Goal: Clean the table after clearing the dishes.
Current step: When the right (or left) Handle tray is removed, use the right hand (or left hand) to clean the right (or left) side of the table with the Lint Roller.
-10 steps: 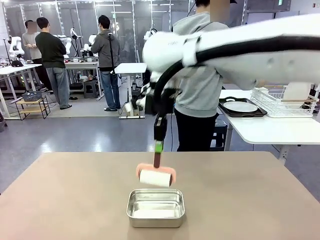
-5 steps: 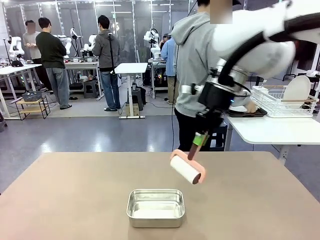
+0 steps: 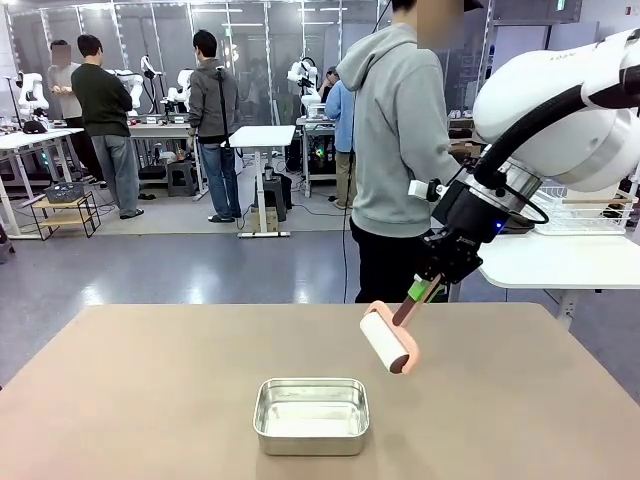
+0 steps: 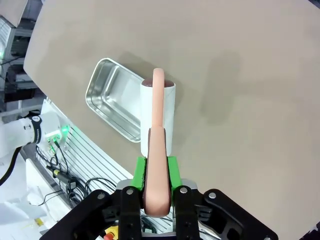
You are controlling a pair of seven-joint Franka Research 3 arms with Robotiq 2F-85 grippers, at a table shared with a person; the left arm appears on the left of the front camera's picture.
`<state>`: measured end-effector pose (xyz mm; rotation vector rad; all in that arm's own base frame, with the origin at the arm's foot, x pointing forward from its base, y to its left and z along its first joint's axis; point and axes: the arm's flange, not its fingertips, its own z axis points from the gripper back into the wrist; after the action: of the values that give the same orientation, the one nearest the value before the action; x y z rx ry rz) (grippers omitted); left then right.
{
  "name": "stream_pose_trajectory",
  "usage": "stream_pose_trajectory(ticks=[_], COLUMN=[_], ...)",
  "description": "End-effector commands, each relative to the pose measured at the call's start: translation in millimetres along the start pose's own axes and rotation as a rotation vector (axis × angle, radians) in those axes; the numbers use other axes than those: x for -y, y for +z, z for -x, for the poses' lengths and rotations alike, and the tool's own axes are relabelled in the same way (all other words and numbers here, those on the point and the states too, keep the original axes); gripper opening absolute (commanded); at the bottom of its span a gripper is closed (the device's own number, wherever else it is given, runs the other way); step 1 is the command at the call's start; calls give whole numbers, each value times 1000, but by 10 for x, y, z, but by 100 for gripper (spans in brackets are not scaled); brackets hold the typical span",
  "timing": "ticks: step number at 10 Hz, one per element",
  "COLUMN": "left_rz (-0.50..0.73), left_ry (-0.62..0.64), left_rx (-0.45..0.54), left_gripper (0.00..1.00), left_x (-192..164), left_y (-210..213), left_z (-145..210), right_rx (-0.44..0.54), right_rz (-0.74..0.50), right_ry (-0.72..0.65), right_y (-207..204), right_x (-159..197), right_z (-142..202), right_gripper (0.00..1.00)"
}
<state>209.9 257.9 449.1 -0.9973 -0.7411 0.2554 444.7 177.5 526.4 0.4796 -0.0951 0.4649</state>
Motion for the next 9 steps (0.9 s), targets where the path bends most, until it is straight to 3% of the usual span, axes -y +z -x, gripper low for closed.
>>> stream_pose_trajectory(ticks=[1, 2, 3, 4, 5, 6, 9], left_rz=[14, 14, 14, 14, 14, 14, 14], left_ry=[8, 8, 8, 8, 8, 8, 8], left_rx=[-2, -2, -2, -2, -2, -2, -2], left_gripper=[100, 100, 100, 100, 100, 100, 100], left_x=[35, 35, 35, 35, 35, 35, 35], left_y=[32, 32, 32, 32, 32, 32, 32], left_z=[-25, -25, -25, -25, -25, -25, -25], right_rx=[-19, -19, -6, 35, 126, 151, 190], right_rz=[5, 5, 0, -64, -183, -251, -363], right_ry=[36, 36, 11, -56, -219, -328, -491], right_y=[41, 41, 7, 13, -7, -65, -311], right_x=[-32, -32, -37, 124, 431, 702, 1287], right_z=[-63, -63, -25, -30, -10, 2, 33], right_gripper=[1, 1, 21, 21, 21, 21, 21])
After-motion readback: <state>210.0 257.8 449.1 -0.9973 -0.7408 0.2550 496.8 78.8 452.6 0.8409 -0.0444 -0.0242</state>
